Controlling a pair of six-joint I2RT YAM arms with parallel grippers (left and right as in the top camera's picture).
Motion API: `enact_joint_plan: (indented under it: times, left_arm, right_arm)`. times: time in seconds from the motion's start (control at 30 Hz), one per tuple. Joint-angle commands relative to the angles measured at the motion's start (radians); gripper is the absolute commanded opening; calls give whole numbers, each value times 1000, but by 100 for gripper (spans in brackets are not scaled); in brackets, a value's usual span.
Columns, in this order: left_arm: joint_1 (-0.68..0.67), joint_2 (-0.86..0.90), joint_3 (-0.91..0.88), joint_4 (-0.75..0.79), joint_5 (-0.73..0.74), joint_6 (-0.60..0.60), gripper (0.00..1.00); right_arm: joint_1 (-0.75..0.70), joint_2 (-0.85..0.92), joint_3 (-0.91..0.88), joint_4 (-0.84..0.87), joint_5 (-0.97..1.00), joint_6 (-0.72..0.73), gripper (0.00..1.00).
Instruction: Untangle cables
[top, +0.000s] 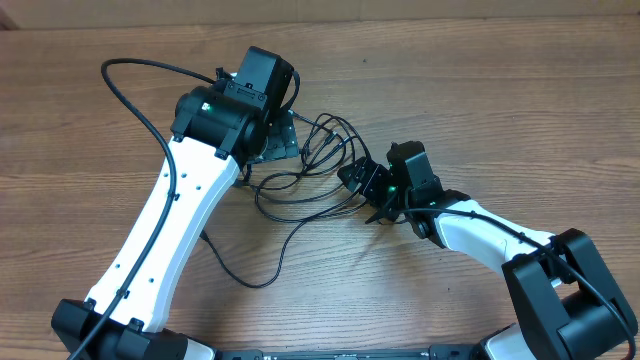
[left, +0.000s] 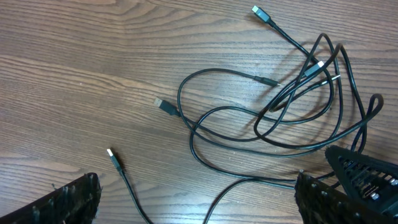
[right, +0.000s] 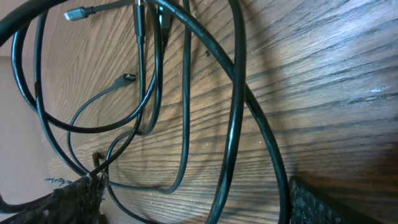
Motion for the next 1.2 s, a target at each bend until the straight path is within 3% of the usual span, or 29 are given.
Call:
enact_joint_plan:
  times: [0.0,0.23,0.63,1.17]
  left_arm:
    - [-2,-3,-2,4,3,-13,100]
    - [-2,-3,-2,4,3,-13,100]
    - [-2,-3,-2,4,3,-13,100]
    - [-2,-3,-2,4,3,-13,100]
  right_arm:
    - [4,6,9,4,-15,10,88]
    - [-72,-13,9,-42,-12,-5,78]
    - [-50,-81,9,27,-61,-164,78]
    - [-18,-68,9,-38,39,-132,83]
